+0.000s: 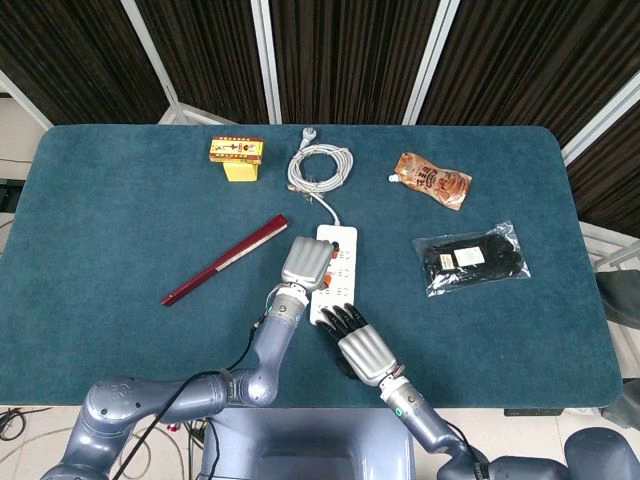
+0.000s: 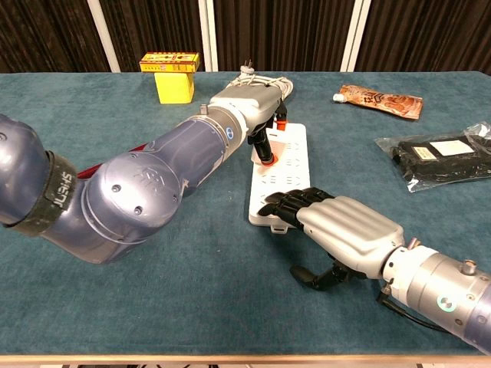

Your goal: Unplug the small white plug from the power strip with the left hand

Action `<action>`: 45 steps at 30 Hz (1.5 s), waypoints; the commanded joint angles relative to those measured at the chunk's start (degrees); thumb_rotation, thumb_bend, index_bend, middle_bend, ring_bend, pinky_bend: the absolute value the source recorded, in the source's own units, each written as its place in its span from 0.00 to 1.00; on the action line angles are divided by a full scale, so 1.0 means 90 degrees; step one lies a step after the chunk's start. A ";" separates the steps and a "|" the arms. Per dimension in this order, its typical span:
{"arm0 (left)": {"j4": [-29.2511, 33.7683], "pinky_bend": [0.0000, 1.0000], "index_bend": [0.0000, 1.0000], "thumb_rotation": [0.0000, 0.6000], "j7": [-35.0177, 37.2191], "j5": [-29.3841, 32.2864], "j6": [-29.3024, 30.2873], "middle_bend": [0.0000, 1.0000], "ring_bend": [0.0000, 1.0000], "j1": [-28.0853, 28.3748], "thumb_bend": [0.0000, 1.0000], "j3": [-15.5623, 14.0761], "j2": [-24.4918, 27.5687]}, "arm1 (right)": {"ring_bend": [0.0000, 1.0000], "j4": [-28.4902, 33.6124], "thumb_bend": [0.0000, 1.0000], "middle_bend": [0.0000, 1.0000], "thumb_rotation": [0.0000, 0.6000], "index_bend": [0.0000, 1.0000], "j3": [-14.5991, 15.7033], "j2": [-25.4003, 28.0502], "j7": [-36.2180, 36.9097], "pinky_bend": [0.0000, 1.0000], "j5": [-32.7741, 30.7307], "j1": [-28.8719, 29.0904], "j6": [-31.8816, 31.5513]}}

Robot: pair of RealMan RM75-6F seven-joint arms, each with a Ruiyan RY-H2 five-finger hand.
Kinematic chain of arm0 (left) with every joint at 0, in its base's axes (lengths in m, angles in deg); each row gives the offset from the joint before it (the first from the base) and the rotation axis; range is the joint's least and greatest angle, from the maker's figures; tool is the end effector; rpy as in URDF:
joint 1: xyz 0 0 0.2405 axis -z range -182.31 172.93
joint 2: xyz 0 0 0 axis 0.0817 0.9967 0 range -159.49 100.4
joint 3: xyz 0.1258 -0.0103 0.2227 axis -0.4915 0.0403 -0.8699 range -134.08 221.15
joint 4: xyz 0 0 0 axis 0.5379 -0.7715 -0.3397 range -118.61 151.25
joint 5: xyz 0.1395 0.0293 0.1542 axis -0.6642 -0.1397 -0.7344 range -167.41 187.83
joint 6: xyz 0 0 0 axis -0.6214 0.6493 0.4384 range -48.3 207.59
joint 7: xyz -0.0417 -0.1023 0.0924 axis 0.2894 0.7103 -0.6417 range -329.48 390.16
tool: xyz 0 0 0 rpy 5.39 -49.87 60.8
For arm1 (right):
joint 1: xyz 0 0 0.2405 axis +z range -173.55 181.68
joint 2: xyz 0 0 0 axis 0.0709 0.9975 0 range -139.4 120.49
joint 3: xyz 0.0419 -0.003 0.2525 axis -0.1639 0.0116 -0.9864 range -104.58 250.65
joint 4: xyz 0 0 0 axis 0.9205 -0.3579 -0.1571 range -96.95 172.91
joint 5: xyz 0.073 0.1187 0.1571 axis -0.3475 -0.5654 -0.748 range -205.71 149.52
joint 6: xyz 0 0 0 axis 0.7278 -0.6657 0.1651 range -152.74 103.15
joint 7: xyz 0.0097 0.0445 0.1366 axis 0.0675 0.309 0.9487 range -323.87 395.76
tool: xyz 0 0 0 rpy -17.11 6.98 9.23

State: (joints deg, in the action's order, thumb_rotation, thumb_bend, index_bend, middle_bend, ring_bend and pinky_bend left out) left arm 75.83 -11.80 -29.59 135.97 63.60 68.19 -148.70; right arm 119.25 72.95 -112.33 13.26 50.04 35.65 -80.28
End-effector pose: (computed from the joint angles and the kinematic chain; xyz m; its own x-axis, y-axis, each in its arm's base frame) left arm 0.0151 0.3795 -0.1277 0.4702 0.1972 0.8602 0.8533 -0.3504 -0.3861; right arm -0.1543 -0.2317 -0.1090 0.4912 -0.3905 0.7786 -0.8127 -0.5271 0.2484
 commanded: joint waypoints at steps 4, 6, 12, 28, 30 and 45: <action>-0.0002 0.62 0.82 1.00 0.0075 -0.0025 -0.0031 0.85 0.59 -0.0005 0.35 0.0024 -0.0019 | 0.05 -0.0005 0.47 0.10 1.00 0.21 0.0010 0.0006 -0.0017 0.09 -0.0016 -0.0009 0.0004; -0.0002 0.64 0.82 1.00 0.0080 -0.0018 -0.0054 0.85 0.60 -0.0001 0.35 0.0030 -0.0023 | 0.05 -0.0015 0.47 0.10 1.00 0.21 0.0015 0.0000 -0.0018 0.09 -0.0018 -0.0009 0.0011; -0.0006 0.68 0.82 1.00 0.0059 0.0029 -0.0096 0.85 0.64 -0.0009 0.35 0.0030 -0.0025 | 0.05 -0.0034 0.47 0.10 1.00 0.21 0.0014 -0.0005 -0.0007 0.09 -0.0014 -0.0015 0.0004; 0.0340 0.74 0.82 1.00 0.0131 0.0024 -0.0084 0.87 0.67 -0.0085 0.35 0.0035 0.0112 | 0.05 -0.0025 0.47 0.10 1.00 0.21 0.0023 0.0001 0.0009 0.09 0.0001 -0.0034 -0.0015; 0.0390 0.74 0.82 1.00 0.0121 0.0026 -0.0071 0.87 0.67 -0.0104 0.35 0.0015 0.0141 | 0.05 -0.0016 0.47 0.10 1.00 0.21 0.0022 0.0006 0.0007 0.09 0.0008 -0.0036 -0.0024; 0.0504 0.75 0.82 1.00 0.0207 0.0015 0.0018 0.89 0.68 -0.0139 0.35 0.0058 0.0275 | 0.05 0.0050 0.47 0.10 1.00 0.21 0.0033 0.0021 -0.0046 0.09 0.0012 -0.0047 -0.0036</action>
State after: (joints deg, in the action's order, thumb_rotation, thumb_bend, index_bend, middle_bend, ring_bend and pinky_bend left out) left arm 80.31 -10.05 -29.46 136.12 62.33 68.62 -146.26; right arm 119.69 73.24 -112.14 12.85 50.15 35.23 -80.61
